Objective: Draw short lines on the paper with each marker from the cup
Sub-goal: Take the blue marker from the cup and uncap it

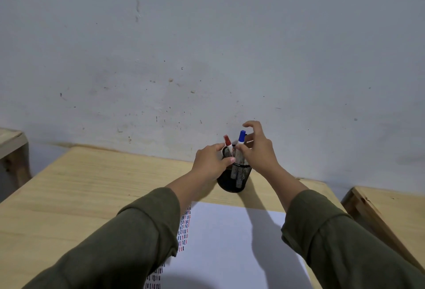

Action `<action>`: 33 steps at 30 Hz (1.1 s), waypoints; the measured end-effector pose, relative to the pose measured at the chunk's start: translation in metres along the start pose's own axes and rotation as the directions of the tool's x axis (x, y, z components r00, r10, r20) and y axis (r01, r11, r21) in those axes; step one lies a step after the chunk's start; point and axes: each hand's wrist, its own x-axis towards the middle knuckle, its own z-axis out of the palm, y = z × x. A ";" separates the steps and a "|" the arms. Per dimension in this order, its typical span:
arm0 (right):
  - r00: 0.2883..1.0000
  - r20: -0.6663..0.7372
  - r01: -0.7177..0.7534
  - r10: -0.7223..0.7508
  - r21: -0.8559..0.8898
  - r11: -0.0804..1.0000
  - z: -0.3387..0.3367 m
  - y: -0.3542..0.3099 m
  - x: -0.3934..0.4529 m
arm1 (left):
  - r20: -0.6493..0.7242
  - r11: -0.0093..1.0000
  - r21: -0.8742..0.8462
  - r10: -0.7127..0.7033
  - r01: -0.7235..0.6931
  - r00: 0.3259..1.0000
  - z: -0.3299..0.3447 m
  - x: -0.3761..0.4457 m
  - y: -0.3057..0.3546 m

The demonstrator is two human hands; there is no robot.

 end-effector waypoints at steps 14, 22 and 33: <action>0.995 0.079 0.020 -0.056 0.394 0.919 -0.046 -0.074 -0.047 | -0.147 0.788 -0.603 0.042 -0.124 0.988 -0.050 -0.039 0.050; 0.968 0.248 -0.061 -0.044 0.398 0.915 -0.053 -0.102 -0.124 | -0.175 0.665 -0.747 -0.225 0.020 0.958 -0.061 -0.108 0.037; 0.987 0.160 -0.130 0.029 0.664 0.736 -0.037 -0.103 -0.203 | -0.180 0.535 -0.834 -0.497 0.136 0.849 -0.049 -0.178 0.011</action>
